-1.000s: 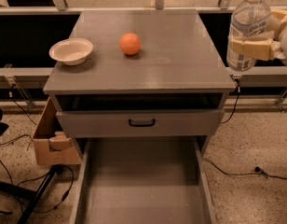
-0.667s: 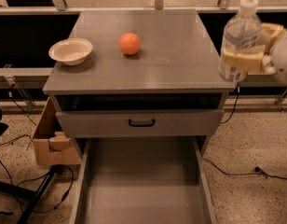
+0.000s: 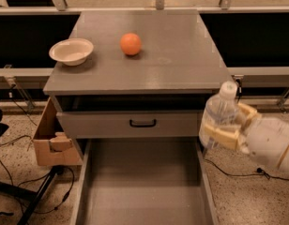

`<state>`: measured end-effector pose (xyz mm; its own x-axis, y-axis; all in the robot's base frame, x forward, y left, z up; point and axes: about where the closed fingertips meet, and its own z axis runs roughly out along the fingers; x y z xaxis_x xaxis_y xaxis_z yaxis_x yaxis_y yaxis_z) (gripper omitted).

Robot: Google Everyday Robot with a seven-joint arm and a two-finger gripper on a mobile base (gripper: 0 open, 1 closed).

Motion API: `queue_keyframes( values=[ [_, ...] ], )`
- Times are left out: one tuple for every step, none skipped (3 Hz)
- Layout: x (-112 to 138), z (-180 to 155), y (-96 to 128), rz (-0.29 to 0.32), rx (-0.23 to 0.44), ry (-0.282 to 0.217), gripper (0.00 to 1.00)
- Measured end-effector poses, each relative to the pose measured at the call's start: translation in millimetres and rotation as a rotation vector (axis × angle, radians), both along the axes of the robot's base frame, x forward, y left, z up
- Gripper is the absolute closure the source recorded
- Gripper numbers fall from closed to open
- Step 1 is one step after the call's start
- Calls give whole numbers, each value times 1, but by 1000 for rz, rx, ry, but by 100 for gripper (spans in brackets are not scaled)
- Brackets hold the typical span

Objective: Place blue plastic bottle into middle drawer

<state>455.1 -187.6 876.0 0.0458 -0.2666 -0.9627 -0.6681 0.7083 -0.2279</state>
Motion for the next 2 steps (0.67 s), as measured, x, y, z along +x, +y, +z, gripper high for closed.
queue_keyframes(
  values=[
    [-10, -83, 36, -6, 37, 71, 100],
    [-11, -152, 67, -14, 57, 118, 100]
  ],
)
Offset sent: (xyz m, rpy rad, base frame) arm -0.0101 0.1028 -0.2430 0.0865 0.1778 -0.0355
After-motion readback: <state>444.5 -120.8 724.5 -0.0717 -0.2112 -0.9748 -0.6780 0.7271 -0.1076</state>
